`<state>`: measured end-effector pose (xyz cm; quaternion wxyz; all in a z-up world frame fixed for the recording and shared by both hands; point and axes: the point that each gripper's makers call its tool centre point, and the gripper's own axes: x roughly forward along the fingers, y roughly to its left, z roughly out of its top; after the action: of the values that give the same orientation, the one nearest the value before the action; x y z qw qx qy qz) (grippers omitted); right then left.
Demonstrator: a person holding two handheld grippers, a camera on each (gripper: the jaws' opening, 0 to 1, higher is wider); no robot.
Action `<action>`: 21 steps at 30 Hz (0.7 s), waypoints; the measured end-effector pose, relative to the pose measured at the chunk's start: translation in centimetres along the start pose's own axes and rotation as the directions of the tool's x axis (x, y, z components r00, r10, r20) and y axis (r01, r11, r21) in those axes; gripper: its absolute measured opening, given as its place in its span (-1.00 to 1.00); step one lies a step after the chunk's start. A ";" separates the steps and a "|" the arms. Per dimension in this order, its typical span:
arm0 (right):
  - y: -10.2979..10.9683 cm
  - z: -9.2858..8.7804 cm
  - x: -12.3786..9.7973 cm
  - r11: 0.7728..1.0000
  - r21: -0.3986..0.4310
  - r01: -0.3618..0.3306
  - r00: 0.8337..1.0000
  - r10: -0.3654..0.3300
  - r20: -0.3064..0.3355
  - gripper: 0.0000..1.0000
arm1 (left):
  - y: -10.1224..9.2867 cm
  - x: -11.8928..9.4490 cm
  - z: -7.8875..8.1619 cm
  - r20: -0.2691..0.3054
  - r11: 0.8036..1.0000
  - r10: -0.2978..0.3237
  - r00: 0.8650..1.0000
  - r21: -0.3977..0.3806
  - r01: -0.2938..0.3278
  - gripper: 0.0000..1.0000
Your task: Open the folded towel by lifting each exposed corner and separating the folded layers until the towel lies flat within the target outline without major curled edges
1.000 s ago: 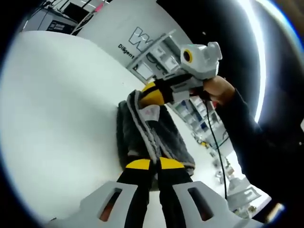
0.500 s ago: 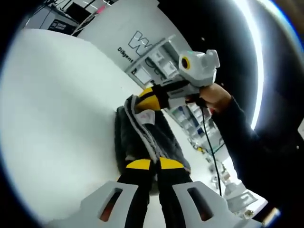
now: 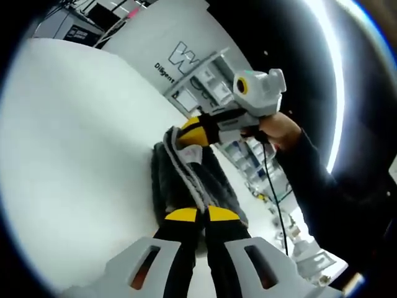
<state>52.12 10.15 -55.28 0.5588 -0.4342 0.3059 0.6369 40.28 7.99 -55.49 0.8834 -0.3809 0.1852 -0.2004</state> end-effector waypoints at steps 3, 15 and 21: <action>0.1 0.1 -0.1 1.000 -0.006 0.004 1.000 -0.004 0.002 -0.91 | -0.1 0.0 -0.1 0.001 1.000 -0.003 1.000 -0.003 0.003 -0.98; 0.1 0.3 -1.1 1.000 -0.012 0.017 1.000 -0.017 0.016 -0.91 | -1.2 0.1 -0.1 0.007 0.999 -0.031 0.999 -0.010 0.031 -0.99; -0.1 0.6 -2.0 1.000 -0.021 0.021 0.999 -0.020 0.033 -0.91 | -2.2 0.0 0.3 0.009 0.999 -0.049 0.999 0.002 0.049 -0.99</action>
<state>52.05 9.84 -53.22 0.5656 -0.4327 0.2854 0.6414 39.95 6.77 -53.61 0.8795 -0.3853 0.1716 -0.2205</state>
